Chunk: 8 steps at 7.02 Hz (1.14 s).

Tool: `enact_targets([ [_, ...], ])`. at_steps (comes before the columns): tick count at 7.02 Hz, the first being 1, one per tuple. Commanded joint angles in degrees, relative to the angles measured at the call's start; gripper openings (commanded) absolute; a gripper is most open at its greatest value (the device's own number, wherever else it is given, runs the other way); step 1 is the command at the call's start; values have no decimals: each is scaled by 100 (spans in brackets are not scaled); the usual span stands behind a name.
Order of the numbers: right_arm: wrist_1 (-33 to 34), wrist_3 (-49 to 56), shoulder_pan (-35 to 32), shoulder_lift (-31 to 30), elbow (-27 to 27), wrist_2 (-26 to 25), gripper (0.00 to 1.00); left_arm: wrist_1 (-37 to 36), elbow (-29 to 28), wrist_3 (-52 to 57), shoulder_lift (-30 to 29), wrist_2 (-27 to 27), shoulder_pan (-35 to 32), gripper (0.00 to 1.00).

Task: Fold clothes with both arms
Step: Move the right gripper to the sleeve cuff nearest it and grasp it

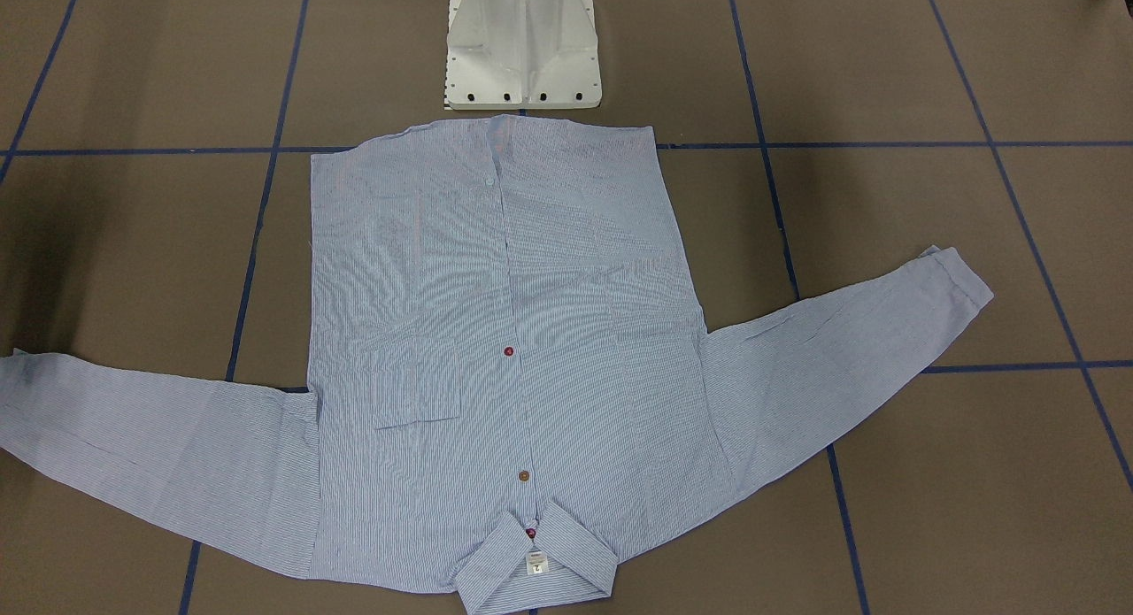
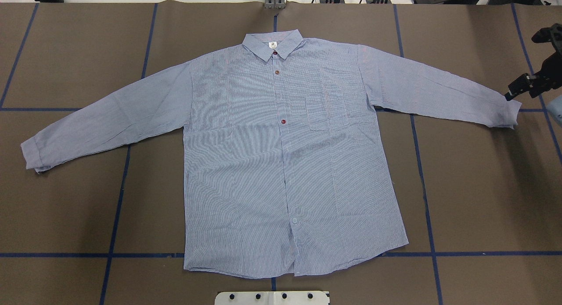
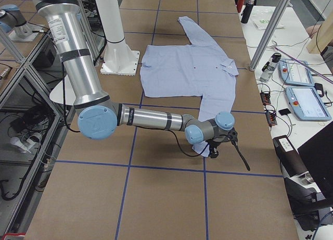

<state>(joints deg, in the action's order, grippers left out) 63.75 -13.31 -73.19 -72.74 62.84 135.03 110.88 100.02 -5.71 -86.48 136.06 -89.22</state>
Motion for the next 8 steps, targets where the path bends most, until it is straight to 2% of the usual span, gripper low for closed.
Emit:
enact_targets([
  [1,-249,171,6,84,-359,163,85,4,-8,0,0,0,2,99],
  [3,-241,171,15,303,-666,287,83,4,0,0,0,0,2,99],
  [8,-241,197,15,305,-826,296,70,13,9,0,0,0,2,99],
])
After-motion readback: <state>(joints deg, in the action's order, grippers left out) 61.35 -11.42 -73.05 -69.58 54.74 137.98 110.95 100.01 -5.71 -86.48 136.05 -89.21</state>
